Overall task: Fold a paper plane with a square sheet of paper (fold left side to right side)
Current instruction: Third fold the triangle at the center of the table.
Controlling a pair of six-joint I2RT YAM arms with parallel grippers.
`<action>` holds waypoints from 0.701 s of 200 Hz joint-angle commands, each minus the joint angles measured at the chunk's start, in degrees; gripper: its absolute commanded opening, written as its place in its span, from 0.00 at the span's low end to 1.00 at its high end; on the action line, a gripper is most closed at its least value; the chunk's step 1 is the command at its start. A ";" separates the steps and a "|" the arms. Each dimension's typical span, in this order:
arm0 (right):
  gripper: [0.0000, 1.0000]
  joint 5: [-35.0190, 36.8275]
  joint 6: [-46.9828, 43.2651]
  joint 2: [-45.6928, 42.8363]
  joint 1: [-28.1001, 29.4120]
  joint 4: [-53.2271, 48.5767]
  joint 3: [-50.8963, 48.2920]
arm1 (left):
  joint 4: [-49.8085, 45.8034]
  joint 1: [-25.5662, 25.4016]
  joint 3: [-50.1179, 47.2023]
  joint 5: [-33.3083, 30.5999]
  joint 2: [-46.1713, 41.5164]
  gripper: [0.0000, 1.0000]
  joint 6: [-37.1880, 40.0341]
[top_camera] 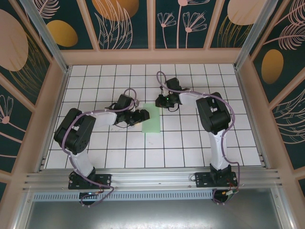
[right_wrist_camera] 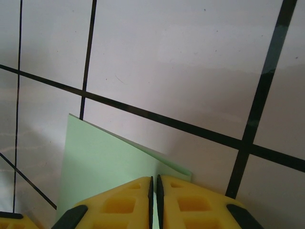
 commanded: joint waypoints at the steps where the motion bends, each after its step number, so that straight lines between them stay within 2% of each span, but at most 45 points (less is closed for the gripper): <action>1: 0.15 0.60 -0.85 2.62 -0.25 -2.57 -0.60 | -1.21 -1.28 1.05 1.07 1.83 0.63 0.39; 72: 0.15 0.21 -0.74 2.40 -0.28 -1.96 -1.07 | -1.43 -1.33 1.41 -0.53 0.46 0.59 -1.38; 119: 0.15 0.01 -0.61 2.28 -0.24 -1.60 -1.25 | 1.25 -1.36 -0.14 -0.68 -1.66 0.48 -3.69; 140: 0.15 0.12 -0.72 2.27 -0.24 -1.61 -1.25 | 2.52 -1.41 -0.74 -0.72 -2.57 0.46 -4.85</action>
